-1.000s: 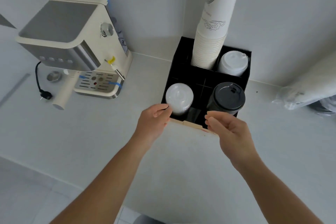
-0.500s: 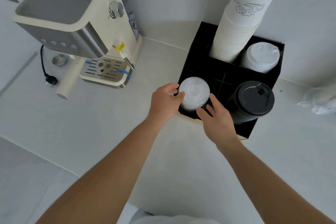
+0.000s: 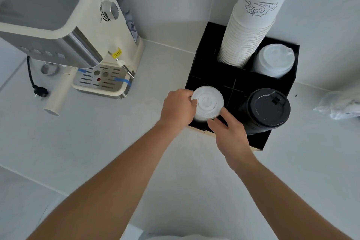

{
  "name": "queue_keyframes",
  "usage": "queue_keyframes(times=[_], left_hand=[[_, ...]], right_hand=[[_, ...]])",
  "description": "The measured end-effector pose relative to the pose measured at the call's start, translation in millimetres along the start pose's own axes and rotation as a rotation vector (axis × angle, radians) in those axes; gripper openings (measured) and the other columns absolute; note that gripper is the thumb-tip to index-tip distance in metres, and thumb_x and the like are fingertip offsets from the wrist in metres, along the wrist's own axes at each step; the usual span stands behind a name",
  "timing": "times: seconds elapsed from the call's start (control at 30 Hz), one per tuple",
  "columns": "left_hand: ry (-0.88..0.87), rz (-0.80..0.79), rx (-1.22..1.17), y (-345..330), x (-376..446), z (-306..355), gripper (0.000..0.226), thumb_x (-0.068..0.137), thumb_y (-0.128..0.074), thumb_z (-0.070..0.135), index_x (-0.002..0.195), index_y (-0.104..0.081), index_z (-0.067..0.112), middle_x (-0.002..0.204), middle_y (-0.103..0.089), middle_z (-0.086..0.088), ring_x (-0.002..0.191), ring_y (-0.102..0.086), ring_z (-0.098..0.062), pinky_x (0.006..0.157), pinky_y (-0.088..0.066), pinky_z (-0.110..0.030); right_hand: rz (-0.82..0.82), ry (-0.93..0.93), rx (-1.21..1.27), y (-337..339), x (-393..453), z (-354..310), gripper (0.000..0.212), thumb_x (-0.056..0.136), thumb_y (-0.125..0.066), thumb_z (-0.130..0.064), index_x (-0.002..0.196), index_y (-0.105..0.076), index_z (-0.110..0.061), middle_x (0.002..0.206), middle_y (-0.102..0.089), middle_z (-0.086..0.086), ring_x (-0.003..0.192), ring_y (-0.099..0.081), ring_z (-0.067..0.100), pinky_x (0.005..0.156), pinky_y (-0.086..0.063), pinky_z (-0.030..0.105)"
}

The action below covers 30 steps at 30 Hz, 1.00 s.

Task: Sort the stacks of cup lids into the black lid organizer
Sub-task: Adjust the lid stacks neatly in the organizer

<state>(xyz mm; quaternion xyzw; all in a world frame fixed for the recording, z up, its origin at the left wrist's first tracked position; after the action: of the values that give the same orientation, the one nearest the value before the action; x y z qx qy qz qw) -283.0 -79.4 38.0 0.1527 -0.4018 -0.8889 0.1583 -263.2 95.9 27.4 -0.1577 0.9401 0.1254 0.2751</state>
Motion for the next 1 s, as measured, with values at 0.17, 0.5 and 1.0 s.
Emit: queue_keyframes(times=[0.17,0.5,1.0], left_hand=[[0.003,-0.034,0.048,-1.8,3.1,-0.2,0.041,0.086,-0.051,0.010,0.054,-0.025,0.016,0.052,-0.029,0.001,0.051,-0.022,-0.015,0.046,-0.019,-0.029],[0.039,-0.034,0.075,-2.6,8.5,-5.2,0.038,0.089,-0.052,0.016,0.055,-0.034,0.016,0.055,-0.039,0.000,0.051,-0.031,-0.017,0.044,-0.021,-0.027],[0.025,-0.021,0.014,10.0,-4.7,-3.7,0.027,0.089,-0.051,0.020,0.069,-0.056,0.002,0.051,-0.047,-0.002,0.053,-0.041,-0.024,0.051,-0.038,-0.031]], right_hand=[[-0.036,0.014,0.043,-4.1,-7.5,-1.3,0.043,0.095,-0.056,-0.013,0.124,-0.058,-0.046,0.124,-0.065,-0.023,0.115,-0.056,-0.009,0.066,-0.043,0.011],[-0.039,0.050,-0.009,-2.4,3.5,-6.3,0.035,0.095,-0.055,-0.019,0.122,-0.067,-0.038,0.090,-0.069,-0.024,0.069,-0.056,-0.007,0.059,-0.039,0.013],[-0.044,0.085,-0.047,3.5,-3.3,-10.1,0.027,0.094,-0.055,-0.017,0.106,-0.072,-0.034,0.076,-0.060,-0.009,0.070,-0.041,0.008,0.062,-0.035,0.024]])
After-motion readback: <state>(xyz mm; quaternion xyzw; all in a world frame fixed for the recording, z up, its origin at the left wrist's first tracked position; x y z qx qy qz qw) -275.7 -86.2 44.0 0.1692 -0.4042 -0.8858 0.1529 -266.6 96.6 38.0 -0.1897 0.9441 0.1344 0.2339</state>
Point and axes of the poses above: each hand's wrist, its own x-axis towards the middle knuckle, its own y-axis out of the back of the hand, z = x × y, the point moved 10 cm from there along x, towards the middle knuckle
